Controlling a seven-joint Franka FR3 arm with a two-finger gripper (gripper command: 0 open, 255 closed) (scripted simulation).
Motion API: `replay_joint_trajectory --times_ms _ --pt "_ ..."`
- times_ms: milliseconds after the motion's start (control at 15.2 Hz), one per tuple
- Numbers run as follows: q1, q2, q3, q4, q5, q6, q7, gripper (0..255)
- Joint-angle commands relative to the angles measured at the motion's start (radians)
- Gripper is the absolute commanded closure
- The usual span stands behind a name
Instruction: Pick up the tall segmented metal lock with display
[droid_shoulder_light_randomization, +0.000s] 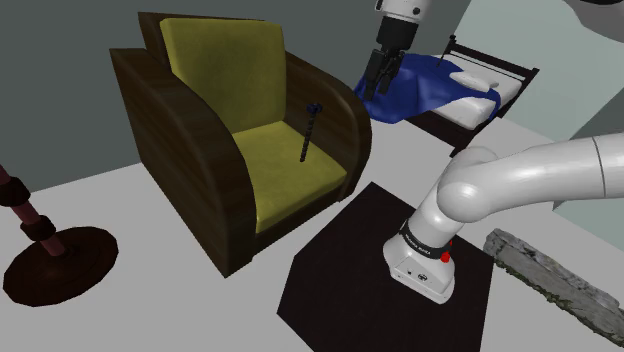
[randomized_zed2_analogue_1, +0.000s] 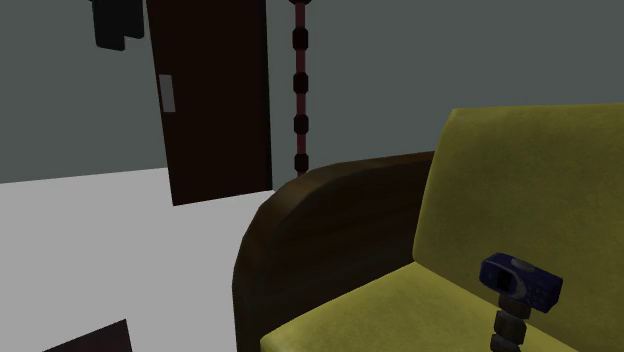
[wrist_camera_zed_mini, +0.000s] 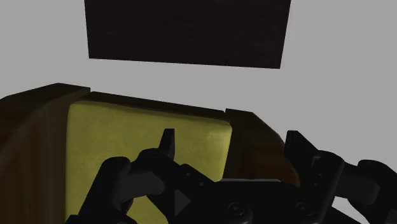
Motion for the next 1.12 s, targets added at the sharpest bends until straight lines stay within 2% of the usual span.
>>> replay_joint_trajectory --times_ms 0,528,1056 --pt "0.000 0.000 0.000 0.000 0.000 0.000 0.000 0" --pt "-0.041 0.235 -0.070 0.028 -0.056 0.215 -0.065 0" --pt "-0.072 0.506 -0.136 0.137 -0.076 0.388 -0.126 0"
